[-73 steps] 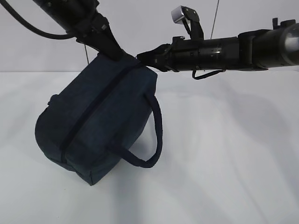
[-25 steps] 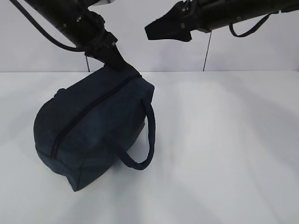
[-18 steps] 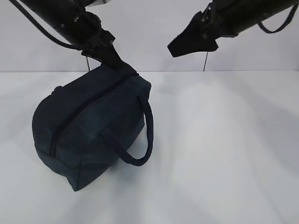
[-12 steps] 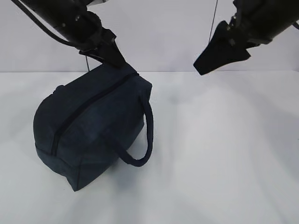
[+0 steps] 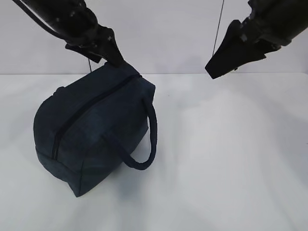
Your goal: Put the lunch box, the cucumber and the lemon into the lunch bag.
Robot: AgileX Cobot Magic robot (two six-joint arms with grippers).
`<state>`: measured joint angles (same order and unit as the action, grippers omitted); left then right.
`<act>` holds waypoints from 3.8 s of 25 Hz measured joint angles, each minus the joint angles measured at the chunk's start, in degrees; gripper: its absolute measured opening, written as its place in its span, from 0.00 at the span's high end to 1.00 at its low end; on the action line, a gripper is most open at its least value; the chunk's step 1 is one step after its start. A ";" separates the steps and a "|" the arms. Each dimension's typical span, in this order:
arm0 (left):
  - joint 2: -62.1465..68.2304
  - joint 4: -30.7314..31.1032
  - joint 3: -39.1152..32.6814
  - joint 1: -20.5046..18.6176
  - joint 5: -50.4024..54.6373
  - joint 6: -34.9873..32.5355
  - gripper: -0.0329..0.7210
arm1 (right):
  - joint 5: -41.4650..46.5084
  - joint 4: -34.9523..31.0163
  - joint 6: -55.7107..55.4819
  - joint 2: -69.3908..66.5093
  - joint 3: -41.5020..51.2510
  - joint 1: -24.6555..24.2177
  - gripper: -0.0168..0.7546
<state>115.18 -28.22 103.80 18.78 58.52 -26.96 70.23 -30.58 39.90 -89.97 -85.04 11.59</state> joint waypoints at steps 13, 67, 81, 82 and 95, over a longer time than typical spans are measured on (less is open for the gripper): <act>-17.85 9.11 0.00 0.00 12.18 5.75 0.24 | 0.26 8.42 -15.78 5.31 3.22 0.00 0.30; -100.93 19.30 -73.55 0.00 5.05 19.27 0.32 | -4.76 31.13 -32.08 77.08 56.47 0.00 0.30; -100.93 19.30 -73.55 0.00 5.05 19.27 0.32 | -4.76 31.26 -32.08 77.08 56.47 0.00 0.30; -100.93 19.30 -73.55 0.00 5.05 19.27 0.32 | -4.76 31.26 -32.08 77.08 56.47 0.00 0.30; -107.09 19.30 -73.55 -18.93 5.05 19.27 0.37 | -4.76 31.38 -32.18 80.54 56.47 -7.06 0.30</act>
<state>8.09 -8.92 30.25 -0.14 63.57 -7.70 65.48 0.80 7.72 -9.43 -28.57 4.53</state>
